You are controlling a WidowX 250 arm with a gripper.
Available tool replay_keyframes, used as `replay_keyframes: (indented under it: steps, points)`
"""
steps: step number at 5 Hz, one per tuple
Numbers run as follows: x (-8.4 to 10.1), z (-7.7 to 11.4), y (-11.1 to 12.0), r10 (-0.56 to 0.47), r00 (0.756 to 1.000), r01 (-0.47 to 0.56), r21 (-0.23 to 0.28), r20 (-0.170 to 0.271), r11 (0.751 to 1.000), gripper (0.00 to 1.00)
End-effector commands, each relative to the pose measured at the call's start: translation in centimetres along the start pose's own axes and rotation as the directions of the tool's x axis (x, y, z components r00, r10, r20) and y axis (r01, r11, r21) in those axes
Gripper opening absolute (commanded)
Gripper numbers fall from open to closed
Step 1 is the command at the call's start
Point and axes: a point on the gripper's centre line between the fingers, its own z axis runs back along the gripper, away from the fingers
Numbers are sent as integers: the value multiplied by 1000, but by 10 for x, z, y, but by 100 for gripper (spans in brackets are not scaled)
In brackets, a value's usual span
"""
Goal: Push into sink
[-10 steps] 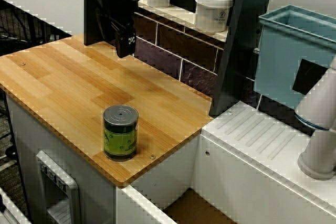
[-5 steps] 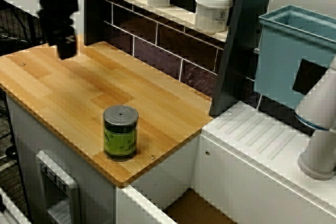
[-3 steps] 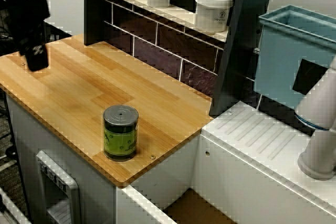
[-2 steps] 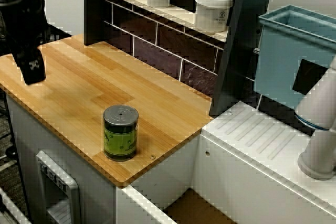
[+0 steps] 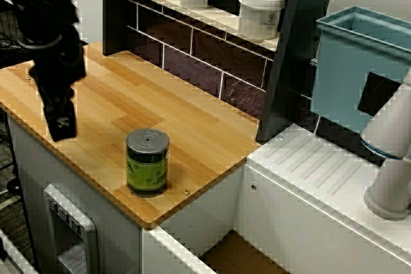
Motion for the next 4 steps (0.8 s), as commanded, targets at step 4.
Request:
replay_keyframes:
  steps: [4]
  points:
    - [49, -11, -47, -231, 972, 233, -60, 36, 971, 100]
